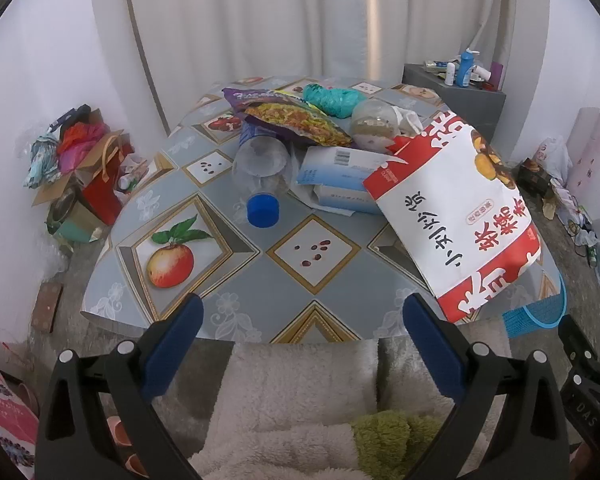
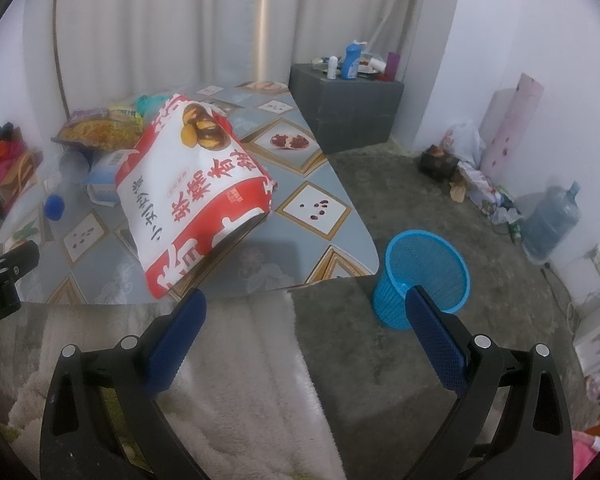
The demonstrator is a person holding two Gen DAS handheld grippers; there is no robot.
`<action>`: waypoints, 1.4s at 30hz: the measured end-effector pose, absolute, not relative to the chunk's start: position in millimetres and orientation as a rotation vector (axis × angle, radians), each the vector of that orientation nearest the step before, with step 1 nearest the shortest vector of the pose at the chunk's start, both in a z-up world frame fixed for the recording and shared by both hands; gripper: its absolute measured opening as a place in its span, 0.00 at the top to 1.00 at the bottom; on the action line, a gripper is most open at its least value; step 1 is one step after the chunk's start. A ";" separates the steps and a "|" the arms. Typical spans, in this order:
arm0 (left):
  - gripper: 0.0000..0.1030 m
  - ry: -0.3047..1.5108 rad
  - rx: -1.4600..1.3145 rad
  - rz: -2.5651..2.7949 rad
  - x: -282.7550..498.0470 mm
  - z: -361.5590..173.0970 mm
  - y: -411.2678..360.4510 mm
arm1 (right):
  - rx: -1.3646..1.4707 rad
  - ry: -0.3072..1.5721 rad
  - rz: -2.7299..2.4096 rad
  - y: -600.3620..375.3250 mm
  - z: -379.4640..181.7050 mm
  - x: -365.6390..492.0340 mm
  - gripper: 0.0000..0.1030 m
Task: Collect trash
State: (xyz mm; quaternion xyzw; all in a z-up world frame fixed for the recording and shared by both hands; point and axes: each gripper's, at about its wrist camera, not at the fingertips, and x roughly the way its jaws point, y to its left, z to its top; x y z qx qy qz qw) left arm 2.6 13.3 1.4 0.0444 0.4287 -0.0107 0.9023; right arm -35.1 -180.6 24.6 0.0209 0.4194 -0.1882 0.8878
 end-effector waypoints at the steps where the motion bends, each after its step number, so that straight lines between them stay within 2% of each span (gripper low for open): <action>1: 0.05 0.887 0.091 -0.022 2.4 1.0 13.8 | 0.042 0.872 -0.391 -180.3 24.5 -35.1 0.07; 42: 0.05 0.926 0.087 -0.028 6.5 -7.6 15.7 | 0.114 0.857 -0.361 -183.2 25.3 -34.2 0.07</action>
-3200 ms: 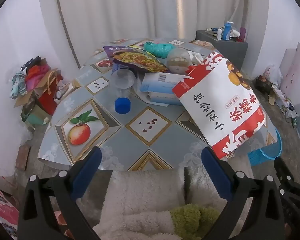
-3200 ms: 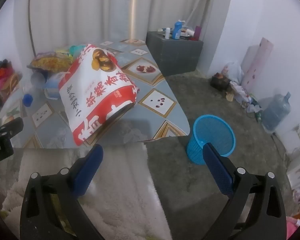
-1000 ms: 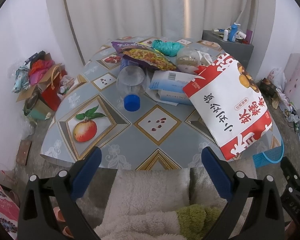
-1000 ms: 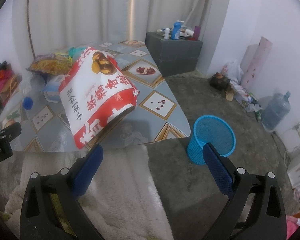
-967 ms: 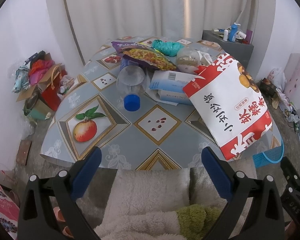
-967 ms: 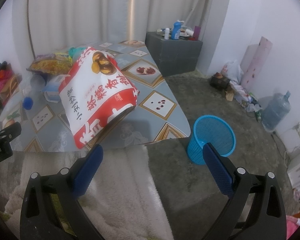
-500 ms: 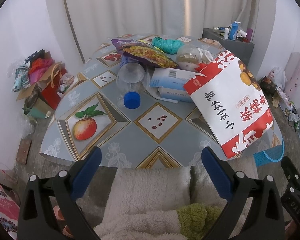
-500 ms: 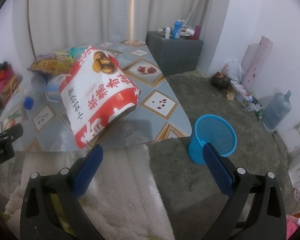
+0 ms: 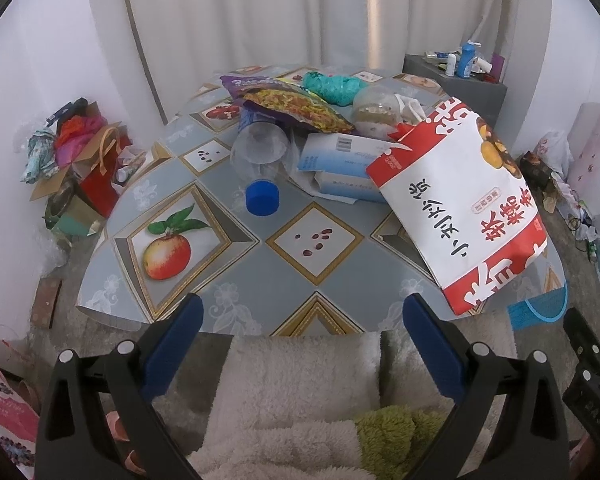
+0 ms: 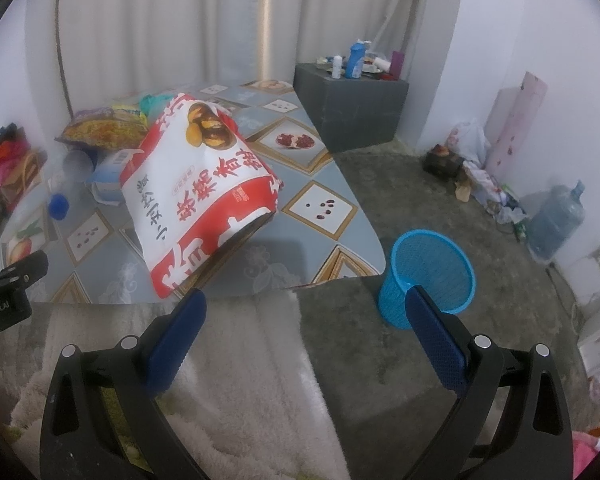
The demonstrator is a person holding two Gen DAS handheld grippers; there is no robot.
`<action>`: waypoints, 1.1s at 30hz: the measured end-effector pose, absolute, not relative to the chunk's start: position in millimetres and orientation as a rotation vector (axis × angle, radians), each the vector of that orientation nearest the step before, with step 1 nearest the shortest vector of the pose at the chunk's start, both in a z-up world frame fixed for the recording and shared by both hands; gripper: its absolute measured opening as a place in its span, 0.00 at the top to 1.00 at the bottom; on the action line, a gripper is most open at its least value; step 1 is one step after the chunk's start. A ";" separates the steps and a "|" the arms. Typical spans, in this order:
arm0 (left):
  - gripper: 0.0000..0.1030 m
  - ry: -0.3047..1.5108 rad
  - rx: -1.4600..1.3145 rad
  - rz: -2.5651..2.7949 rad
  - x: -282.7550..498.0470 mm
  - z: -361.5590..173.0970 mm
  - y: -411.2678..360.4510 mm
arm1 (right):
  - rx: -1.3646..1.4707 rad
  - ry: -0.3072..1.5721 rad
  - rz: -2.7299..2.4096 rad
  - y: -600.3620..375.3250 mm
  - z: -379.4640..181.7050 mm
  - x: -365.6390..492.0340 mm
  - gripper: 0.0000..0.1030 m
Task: Collect trash
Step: 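Grasp the white-and-red snack bag with the right gripper while the left gripper reaches the blue-and-white box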
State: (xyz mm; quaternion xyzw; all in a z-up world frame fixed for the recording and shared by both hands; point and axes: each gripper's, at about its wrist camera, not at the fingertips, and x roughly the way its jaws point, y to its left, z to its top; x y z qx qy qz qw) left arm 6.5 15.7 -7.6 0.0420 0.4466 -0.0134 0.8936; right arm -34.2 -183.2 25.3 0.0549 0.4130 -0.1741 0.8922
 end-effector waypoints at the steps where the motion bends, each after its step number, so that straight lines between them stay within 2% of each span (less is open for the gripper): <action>1: 0.05 0.927 0.085 -0.031 7.3 -7.6 16.0 | 0.116 0.852 -0.359 -184.0 25.8 -33.7 0.07; 13: 0.05 0.920 0.075 -0.109 28.2 -8.8 25.5 | 0.105 0.737 -0.268 -198.0 39.2 -15.1 0.07; 20: 0.05 0.797 -0.032 -0.263 46.6 0.9 37.9 | 0.050 0.634 -0.144 -193.7 53.2 9.6 0.07; 29: 0.05 0.740 -0.041 -0.289 92.0 7.4 28.5 | 0.008 0.631 0.019 -193.3 52.9 55.6 0.08; 31: 0.05 0.722 -0.042 -0.303 100.8 8.6 25.8 | 0.006 0.635 0.071 -191.3 51.0 64.0 0.11; 33: 0.05 0.714 -0.040 -0.325 110.5 9.2 21.3 | 0.006 0.663 0.111 -191.4 45.7 74.9 0.19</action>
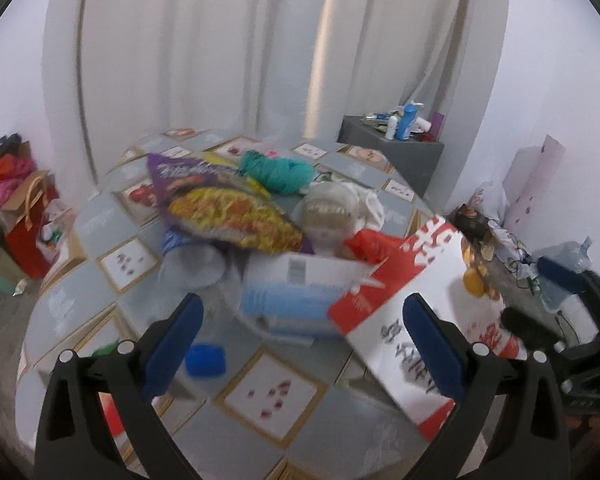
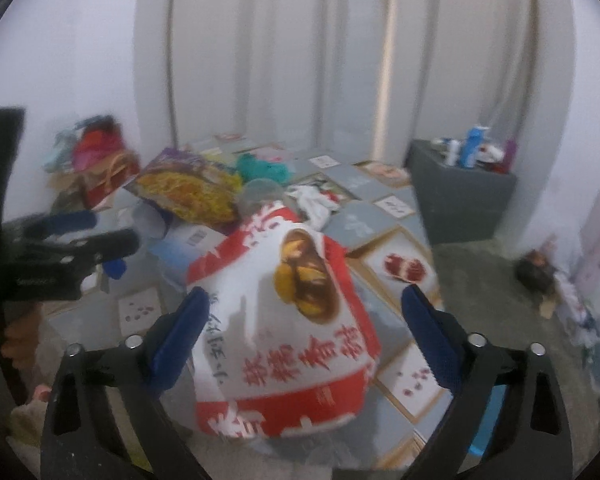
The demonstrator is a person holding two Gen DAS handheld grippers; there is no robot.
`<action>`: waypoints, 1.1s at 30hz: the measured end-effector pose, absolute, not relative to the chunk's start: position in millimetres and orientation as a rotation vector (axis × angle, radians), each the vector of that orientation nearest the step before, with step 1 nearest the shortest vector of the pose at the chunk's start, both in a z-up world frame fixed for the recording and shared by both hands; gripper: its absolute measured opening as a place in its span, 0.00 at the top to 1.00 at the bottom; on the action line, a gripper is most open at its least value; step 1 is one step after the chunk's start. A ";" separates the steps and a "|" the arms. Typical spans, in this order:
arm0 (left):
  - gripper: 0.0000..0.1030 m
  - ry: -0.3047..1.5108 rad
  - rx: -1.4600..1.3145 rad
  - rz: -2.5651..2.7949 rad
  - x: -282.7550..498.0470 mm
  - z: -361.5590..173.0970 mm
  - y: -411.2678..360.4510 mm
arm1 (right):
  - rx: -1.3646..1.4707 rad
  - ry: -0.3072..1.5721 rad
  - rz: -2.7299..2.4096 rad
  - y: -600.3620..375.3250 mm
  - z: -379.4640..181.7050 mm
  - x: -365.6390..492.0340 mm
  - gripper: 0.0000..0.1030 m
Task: Collect trash
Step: 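Grasp the white-and-red snack bag with the right gripper while the left gripper reaches the blue-and-white box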
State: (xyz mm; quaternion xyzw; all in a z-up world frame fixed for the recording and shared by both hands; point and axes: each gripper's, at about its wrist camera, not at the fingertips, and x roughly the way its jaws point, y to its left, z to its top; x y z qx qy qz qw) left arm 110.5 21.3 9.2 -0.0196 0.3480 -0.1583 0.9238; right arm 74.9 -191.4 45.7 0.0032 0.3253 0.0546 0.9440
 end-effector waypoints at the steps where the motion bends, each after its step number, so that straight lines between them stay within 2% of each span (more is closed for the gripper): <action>1: 0.05 0.713 -0.035 -0.329 114.5 8.7 19.5 | 0.006 0.679 0.118 -191.7 43.1 79.1 0.22; 3: 0.11 0.711 -0.020 -0.334 123.9 6.8 16.3 | 0.012 0.713 0.130 -194.2 36.5 88.4 0.30; 8: 0.22 0.708 0.001 -0.317 142.6 7.0 19.2 | 0.057 0.777 0.154 -200.6 26.5 99.0 0.41; 15: 0.36 0.685 -0.060 -0.232 162.9 19.2 54.4 | 0.045 0.779 0.178 -196.2 26.2 102.9 0.41; 22: 0.44 0.729 -0.056 -0.286 147.3 7.9 49.5 | 0.012 0.791 0.181 -190.8 23.4 106.8 0.42; 24: 0.48 0.754 -0.060 -0.311 141.2 1.0 43.0 | 0.005 0.801 0.183 -189.8 21.4 107.9 0.53; 28: 0.56 0.805 -0.068 -0.367 130.8 -11.6 29.5 | -0.017 0.796 0.177 -186.6 20.1 103.7 0.57; 33: 0.62 0.832 -0.040 -0.430 119.4 -19.0 7.2 | -0.005 0.776 0.180 -188.9 22.6 94.9 0.68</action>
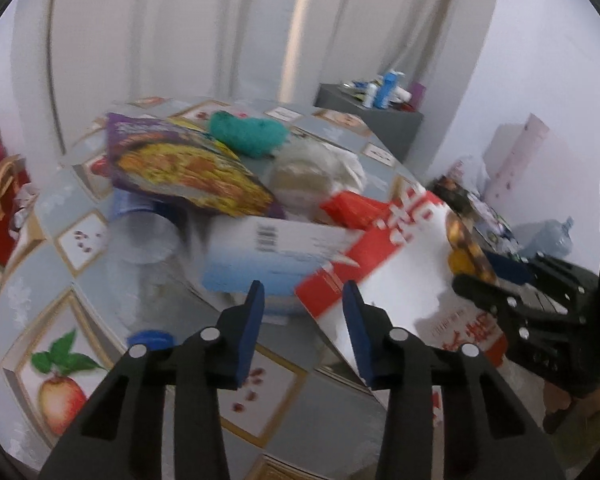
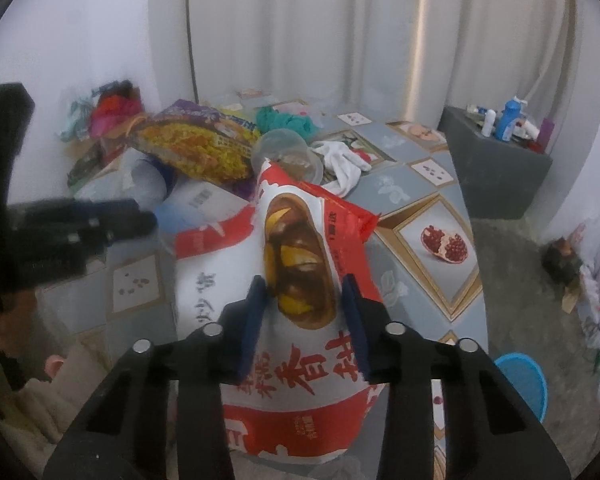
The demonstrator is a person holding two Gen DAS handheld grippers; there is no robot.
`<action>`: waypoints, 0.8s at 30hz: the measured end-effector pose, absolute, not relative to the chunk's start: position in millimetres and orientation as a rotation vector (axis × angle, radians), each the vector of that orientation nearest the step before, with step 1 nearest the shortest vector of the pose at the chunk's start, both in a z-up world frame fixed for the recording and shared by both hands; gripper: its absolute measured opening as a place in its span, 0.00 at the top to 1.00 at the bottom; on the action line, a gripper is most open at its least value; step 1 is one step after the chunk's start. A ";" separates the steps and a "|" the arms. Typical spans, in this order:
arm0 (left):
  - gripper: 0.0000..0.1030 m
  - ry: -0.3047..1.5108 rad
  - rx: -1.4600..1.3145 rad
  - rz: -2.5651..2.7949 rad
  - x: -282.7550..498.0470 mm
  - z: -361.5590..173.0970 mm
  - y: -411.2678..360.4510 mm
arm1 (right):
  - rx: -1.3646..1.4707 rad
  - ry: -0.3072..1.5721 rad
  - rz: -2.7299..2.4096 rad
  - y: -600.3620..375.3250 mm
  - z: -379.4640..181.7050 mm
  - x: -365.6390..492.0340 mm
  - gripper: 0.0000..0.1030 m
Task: Collect trash
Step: 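Grasp the white-and-red snack bag with the right gripper while the left gripper reaches the blue-and-white box, then close the left gripper on the blue-and-white paper box and lift it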
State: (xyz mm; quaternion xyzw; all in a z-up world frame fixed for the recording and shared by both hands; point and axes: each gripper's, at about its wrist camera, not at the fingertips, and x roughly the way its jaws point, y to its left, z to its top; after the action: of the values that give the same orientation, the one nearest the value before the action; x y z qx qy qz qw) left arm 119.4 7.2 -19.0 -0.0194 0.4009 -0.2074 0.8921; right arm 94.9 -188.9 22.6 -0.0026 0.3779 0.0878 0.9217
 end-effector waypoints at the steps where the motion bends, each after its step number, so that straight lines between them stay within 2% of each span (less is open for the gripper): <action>1: 0.62 0.832 -0.038 -0.438 117.6 -19.0 4.1 | 0.007 0.773 0.185 -191.0 24.0 92.5 0.69; 10: 0.63 0.824 0.011 -0.438 122.0 -19.0 -7.9 | 0.106 0.731 0.128 -231.5 39.0 62.3 0.71; 18: 0.63 0.790 0.070 -0.404 170.1 -16.6 -21.6 | 0.185 0.731 0.095 -254.7 29.2 63.8 0.71; 24: 0.63 0.840 0.104 -0.379 200.6 -29.9 -36.6 | 0.211 0.732 0.119 -256.7 21.9 66.0 0.71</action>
State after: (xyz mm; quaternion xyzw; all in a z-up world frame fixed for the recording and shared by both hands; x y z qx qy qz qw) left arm 200.6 -36.6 -29.9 0.0501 0.4050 -0.1827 0.8945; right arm 66.0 -256.7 21.9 0.1028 0.3572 0.0581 0.9265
